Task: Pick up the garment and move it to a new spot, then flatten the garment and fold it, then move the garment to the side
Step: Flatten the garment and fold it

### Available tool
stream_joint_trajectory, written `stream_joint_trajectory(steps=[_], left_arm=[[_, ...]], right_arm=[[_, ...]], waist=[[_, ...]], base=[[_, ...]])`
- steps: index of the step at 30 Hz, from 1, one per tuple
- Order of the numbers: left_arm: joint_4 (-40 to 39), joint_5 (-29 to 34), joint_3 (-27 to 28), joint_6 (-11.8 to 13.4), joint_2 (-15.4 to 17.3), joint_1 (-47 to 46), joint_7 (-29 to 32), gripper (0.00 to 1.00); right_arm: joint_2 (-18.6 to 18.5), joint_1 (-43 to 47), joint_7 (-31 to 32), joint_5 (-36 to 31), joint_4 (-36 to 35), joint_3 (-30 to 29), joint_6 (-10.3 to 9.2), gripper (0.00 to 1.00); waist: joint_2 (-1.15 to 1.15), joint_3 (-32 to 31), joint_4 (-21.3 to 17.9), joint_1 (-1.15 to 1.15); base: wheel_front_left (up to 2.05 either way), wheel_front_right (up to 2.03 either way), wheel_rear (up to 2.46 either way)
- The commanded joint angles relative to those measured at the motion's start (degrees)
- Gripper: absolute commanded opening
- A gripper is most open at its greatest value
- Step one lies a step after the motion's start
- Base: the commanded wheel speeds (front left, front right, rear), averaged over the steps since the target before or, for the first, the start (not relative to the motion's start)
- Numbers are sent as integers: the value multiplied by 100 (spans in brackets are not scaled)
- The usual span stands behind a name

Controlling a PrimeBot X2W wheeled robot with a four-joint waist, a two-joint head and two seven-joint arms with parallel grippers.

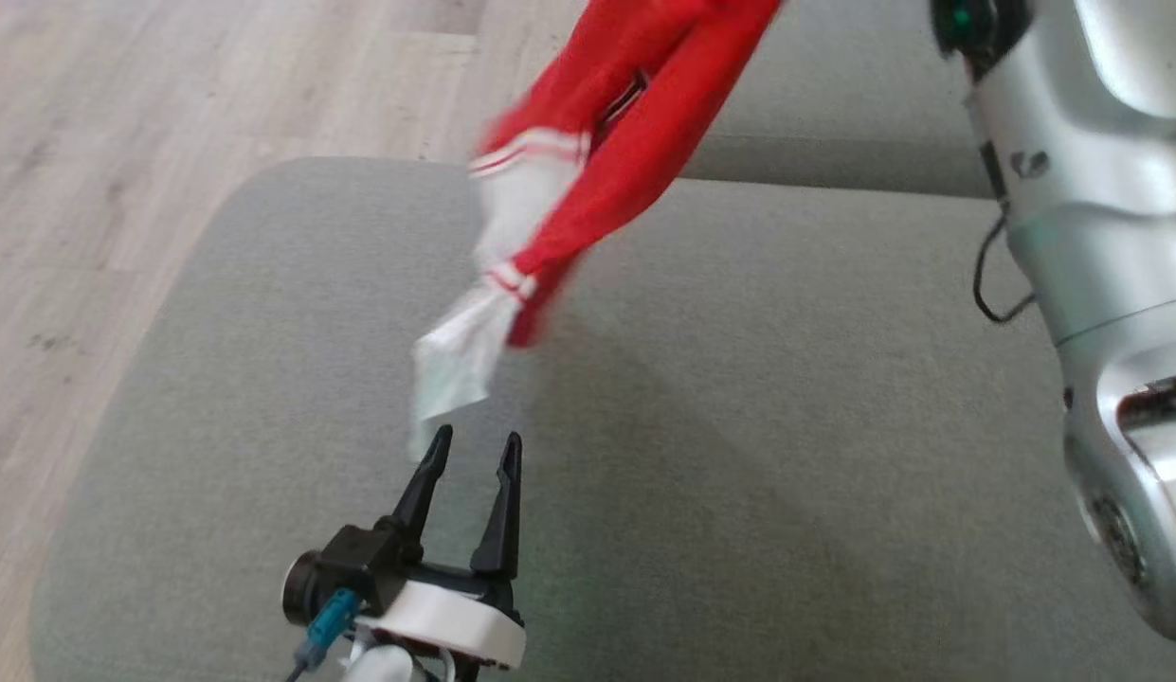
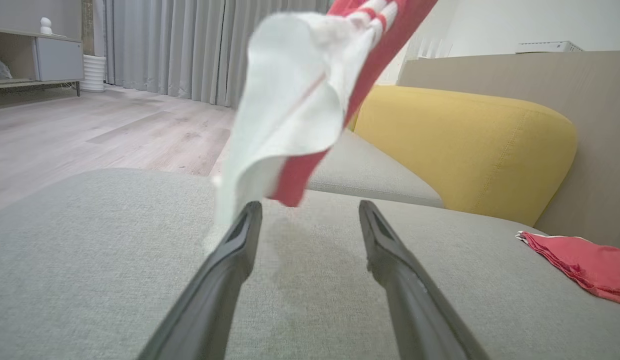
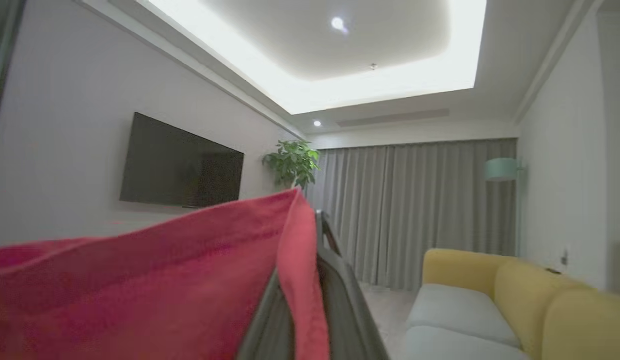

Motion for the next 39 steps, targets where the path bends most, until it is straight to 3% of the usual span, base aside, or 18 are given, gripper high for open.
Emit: stream_joint_trajectory(steps=[1, 5, 10, 11, 12, 16, 20, 21, 24, 27, 32, 39], left_arm=[[-238, 26, 262, 10, -27, -216, -30, 100], [-275, 67, 289, -16, -27, -287, -30, 100], [-279, 141, 279, -48, -27, -440, -30, 100], [-273, 154, 278, -54, -28, -470, -30, 100], [-271, 164, 276, -60, -28, -498, -30, 100], [-243, 191, 258, -83, -28, -605, -30, 100], [-208, 216, 294, -91, -28, -654, -30, 100], [-194, 229, 326, -89, -28, -655, -30, 100], [-190, 240, 369, -86, -28, -645, -30, 100], [-201, 275, 441, -91, -28, -628, -30, 100], [-216, 326, 621, -97, -25, -633, -30, 100], [-228, 435, 851, -171, 4, -664, -30, 100]], right_arm=[[114, -45, -61, -141, 167, -236, -5, 0], [73, 354, -166, -703, 935, -969, -5, 0], [-493, 1348, -247, -1407, 1830, -1844, -5, 0], [-641, 1533, -242, -1566, 2009, -2025, -5, 46], [-759, 1693, -250, -1689, 2127, -2236, -5, 100], [-932, 2132, -287, -2222, 2278, -2979, -5, 100], [-514, 2251, -392, -2523, 2035, -3510, -5, 100], [-236, 2291, -439, -2609, 1790, -3604, -5, 100], [-29, 2362, -464, -2604, 1501, -3552, -5, 100], [101, 2643, -472, -2248, 671, -3170, -5, 100], [112, 3959, -474, -767, -1215, -1828, -5, 100], [114, 6107, -474, -176, -3429, -1664, -5, 100]], waist=[[0, 100, -149, 1], [0, 292, -365, 1], [0, 574, -539, 1], [0, 621, -565, 1], [0, 662, -586, 1], [0, 755, -641, 1], [0, 746, -722, 1], [0, 716, -777, 1], [0, 690, -843, 1], [0, 679, -960, 1], [0, 712, -1196, 1], [0, 851, -1525, 1]], base=[[0, 0, 0], [0, 0, 0], [0, 0, 0], [0, 0, 0], [0, 0, 0], [0, 0, 0], [0, 0, 0], [0, 0, 0], [0, 0, 0], [0, 0, 0], [0, 0, 0], [0, 0, 0]])
